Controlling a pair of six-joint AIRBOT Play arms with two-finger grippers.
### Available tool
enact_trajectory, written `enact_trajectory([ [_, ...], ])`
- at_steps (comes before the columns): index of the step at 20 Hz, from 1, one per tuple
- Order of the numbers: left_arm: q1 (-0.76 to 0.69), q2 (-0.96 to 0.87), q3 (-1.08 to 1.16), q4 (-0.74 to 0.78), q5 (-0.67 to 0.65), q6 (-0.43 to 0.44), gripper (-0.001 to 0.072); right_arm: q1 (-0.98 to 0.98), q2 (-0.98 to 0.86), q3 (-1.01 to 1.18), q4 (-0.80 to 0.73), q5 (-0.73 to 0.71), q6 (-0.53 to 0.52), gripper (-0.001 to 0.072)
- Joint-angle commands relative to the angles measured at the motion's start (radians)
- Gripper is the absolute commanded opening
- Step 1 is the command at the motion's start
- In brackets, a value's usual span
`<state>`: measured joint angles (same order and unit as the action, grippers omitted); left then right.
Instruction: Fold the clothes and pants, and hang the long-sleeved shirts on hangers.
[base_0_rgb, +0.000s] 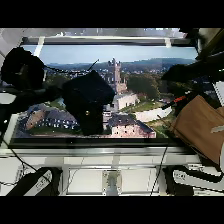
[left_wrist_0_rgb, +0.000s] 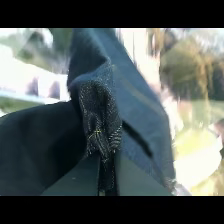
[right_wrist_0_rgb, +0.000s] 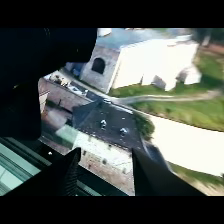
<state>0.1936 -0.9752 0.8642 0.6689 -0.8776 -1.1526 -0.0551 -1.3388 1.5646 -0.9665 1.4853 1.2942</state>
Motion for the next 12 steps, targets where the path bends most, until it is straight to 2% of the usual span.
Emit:
enact_trajectory([
  [1, 0.022, 0.119, 0.006, 0.012, -0.003, -0.018, 0.0047, 0.209, -0.047, -0.204, 0.003, -0.257, -0.007, 0.0389],
  [2, 0.018, 0.13, 0.006, 0.011, -0.006, -0.019, 0.0047, 0.286, -0.077, -0.245, 0.006, -0.3, -0.016, 0.0391],
  [3, 0.012, 0.132, 0.006, 0.011, -0.007, -0.026, 0.0047, 0.357, -0.109, -0.267, 0.012, -0.312, -0.038, 0.0439],
  [4, 0.004, 0.128, 0.006, 0.011, -0.006, -0.038, 0.0047, 0.436, -0.148, -0.272, 0.021, -0.313, -0.042, 0.0575],
  [5, -0.007, 0.123, 0.006, 0.011, -0.006, -0.045, 0.0047, 0.505, -0.179, -0.272, 0.043, -0.324, -0.048, 0.0597],
  [8, -0.054, 0.107, 0.006, 0.011, -0.005, -0.045, 0.0047, 0.718, -0.235, -0.272, 0.06, -0.509, -0.111, 0.0622],
  [10, -0.072, 0.103, 0.006, 0.011, -0.002, -0.045, 0.0047, 0.819, -0.264, -0.271, 0.046, -0.689, -0.108, 0.0622],
  [12, -0.071, 0.103, 0.006, 0.011, -0.003, -0.045, 0.0047, 0.855, -0.307, -0.27, 0.047, -0.776, -0.06, 0.0623],
])
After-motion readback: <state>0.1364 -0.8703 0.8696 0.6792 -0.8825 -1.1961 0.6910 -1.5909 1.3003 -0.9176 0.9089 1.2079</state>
